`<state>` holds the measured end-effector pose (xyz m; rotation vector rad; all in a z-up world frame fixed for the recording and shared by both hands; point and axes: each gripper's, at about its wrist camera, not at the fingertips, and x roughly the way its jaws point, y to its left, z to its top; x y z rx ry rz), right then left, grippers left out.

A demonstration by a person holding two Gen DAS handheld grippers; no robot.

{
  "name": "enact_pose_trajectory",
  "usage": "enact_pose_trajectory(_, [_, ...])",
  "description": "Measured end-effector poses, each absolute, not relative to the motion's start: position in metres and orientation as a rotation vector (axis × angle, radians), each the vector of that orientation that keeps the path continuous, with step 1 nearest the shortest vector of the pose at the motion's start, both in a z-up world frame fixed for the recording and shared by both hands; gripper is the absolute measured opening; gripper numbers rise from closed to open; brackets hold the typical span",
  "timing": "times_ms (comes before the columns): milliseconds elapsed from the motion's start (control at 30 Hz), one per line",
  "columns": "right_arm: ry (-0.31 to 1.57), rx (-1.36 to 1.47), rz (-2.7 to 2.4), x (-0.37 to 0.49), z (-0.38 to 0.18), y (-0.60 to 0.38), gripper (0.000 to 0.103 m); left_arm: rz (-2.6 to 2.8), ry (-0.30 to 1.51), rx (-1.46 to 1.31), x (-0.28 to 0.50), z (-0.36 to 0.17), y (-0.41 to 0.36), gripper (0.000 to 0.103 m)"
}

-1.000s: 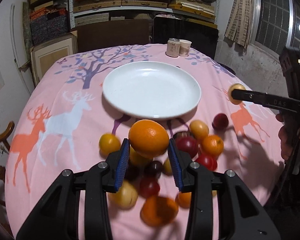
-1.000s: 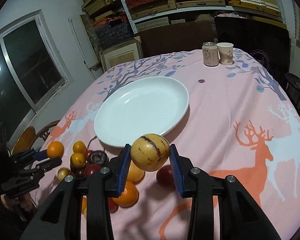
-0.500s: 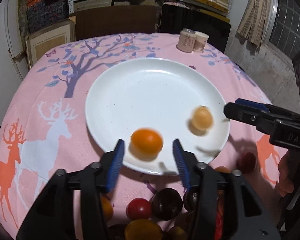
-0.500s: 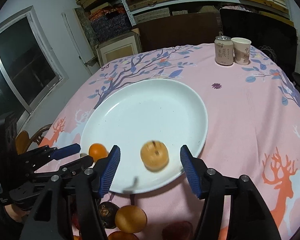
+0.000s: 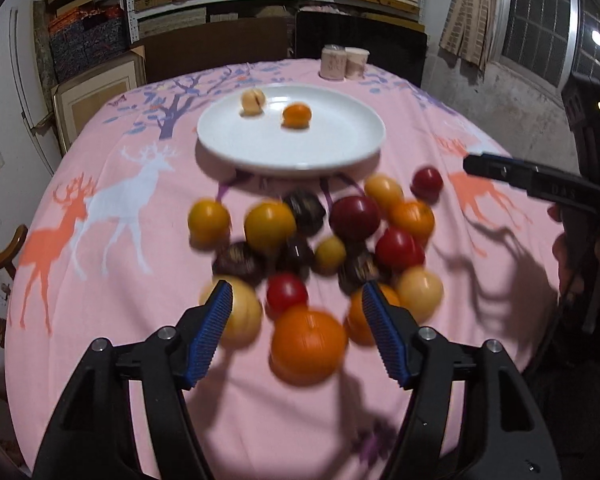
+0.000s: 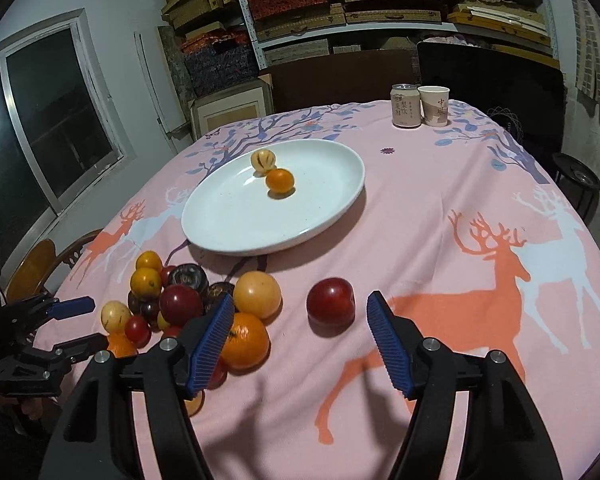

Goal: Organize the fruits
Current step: 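Place the orange on the plate with the left gripper while the right places the pepino, then grasp a large orange with the left gripper while the right grasps a red plum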

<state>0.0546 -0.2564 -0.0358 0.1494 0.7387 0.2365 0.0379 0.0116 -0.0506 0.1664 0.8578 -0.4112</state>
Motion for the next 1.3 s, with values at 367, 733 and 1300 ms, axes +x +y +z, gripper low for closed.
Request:
enact_pose_trajectory(367, [0.773,0.156,0.199,0.038,-0.046,-0.262,0.069,-0.351,0.896,0.2,0.029,-0.093,0.002,0.046])
enact_pose_trajectory(733, [0.818,0.106,0.156,0.075,-0.063,-0.263,0.069,-0.405,0.814,0.184,0.01,-0.069,-0.002,0.045])
enact_pose_trajectory(1300, [0.868,0.114,0.196,0.102,-0.074,-0.247,0.038,-0.409,0.834,0.141,0.019,-0.073,0.007,0.045])
